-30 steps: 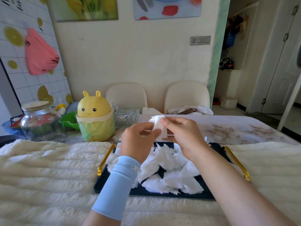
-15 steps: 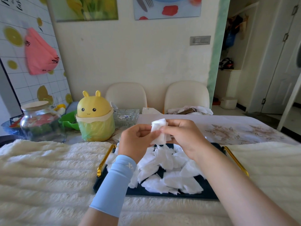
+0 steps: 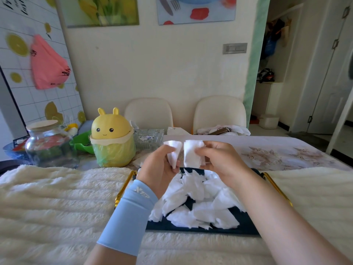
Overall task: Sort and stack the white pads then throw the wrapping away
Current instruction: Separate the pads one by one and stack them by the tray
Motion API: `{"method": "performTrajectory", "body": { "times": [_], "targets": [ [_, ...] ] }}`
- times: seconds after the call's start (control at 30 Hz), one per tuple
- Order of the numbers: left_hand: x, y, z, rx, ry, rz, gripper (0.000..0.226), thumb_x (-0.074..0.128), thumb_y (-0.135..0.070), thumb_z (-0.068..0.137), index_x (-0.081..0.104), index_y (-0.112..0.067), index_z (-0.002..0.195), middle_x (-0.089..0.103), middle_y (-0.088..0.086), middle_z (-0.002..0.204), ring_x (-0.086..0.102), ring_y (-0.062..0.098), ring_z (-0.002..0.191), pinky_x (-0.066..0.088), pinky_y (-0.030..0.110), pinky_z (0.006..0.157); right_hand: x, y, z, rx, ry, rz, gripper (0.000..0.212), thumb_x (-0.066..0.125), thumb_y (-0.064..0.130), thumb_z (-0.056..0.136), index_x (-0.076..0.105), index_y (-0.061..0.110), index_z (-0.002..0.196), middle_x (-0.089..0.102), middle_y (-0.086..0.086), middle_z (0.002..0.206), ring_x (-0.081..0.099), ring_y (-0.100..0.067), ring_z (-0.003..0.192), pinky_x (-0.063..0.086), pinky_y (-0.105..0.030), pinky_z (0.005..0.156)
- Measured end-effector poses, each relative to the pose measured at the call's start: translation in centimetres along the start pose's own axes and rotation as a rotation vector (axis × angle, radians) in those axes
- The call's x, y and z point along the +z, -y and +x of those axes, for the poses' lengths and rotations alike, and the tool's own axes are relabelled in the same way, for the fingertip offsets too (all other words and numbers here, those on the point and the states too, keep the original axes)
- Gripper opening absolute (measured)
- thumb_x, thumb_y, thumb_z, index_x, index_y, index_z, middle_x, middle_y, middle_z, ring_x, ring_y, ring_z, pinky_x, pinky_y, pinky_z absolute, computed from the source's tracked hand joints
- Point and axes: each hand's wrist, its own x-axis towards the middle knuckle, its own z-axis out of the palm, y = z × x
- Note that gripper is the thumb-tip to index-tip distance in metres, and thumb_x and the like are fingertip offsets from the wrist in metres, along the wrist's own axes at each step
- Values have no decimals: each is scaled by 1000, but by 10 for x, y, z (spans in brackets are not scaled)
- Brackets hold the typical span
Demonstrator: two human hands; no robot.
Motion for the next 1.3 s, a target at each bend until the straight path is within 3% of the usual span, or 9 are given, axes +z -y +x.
{"method": "performTrajectory", "body": {
  "times": [0.1, 0.2, 0.5, 0.63, 0.77, 0.9, 1.0, 1.1, 1.3],
  "targets": [
    [1, 5, 0, 69, -32, 165, 14, 58, -16, 97, 60, -3, 91, 55, 11, 80, 50, 17, 66, 47, 25, 61, 3, 0, -2, -17, 23, -21, 18, 63, 3, 94, 76, 7, 105, 74, -19, 109, 73, -27, 93, 62, -32, 68],
    [0, 5, -2, 91, -36, 231, 15, 64, -24, 94, 73, -13, 91, 70, 3, 83, 59, 15, 72, 49, 28, 72, 3, 0, -2, -24, 28, -87, 18, 62, 3, 94, 76, 9, 103, 75, -16, 108, 72, -24, 88, 62, -31, 67],
    [2, 11, -3, 191, -238, 369, 8, 78, -21, 82, 75, -14, 82, 70, 2, 70, 59, 6, 51, 41, 16, 45, 3, 4, -9, -28, 174, -124, 23, 57, 4, 96, 75, 10, 110, 77, -14, 101, 72, -22, 83, 57, -29, 63],
    [-3, 10, 1, 246, -266, 479, 18, 84, -26, 76, 73, -14, 84, 72, 1, 73, 59, 12, 58, 49, 20, 55, 4, 5, -10, -24, 214, -110, 22, 55, 7, 97, 75, 9, 106, 75, -14, 94, 69, -22, 79, 57, -33, 66],
    [-5, 12, 7, 144, -154, 432, 46, 83, -33, 77, 63, -12, 113, 75, 10, 100, 72, 15, 84, 57, 25, 68, 3, 6, -10, -18, 273, -27, 22, 64, 21, 96, 74, 5, 107, 74, -19, 100, 71, -27, 85, 58, -43, 78],
    [-7, 13, 5, -42, 8, 262, 34, 72, -29, 88, 68, -7, 113, 74, 14, 108, 71, 26, 101, 57, 37, 91, 2, 4, -8, -43, 196, -22, 23, 70, 8, 92, 72, 6, 115, 75, -15, 110, 73, -31, 101, 60, -45, 88],
    [-5, 15, 6, -25, 9, 276, 23, 71, -19, 89, 71, -1, 104, 75, 17, 101, 73, 27, 95, 59, 33, 86, -3, 5, -5, -29, 132, -16, 25, 73, 3, 88, 73, 5, 112, 76, -15, 109, 73, -29, 97, 61, -36, 80],
    [-1, 15, 10, -1, -13, 302, 18, 70, -16, 89, 72, -3, 102, 76, 15, 95, 73, 20, 82, 60, 28, 76, -14, 4, 1, -43, 113, -141, 32, 77, 3, 83, 73, 13, 113, 75, -13, 109, 72, -30, 103, 58, -46, 94],
    [14, -4, 36, 36, 64, 575, 19, 75, -17, 85, 72, -14, 104, 75, 11, 97, 71, 21, 78, 61, 31, 77, -37, 35, 18, 38, 350, -328, 22, 71, 17, 92, 73, 10, 113, 77, -13, 105, 72, -20, 92, 59, -37, 84]
  ]
}}
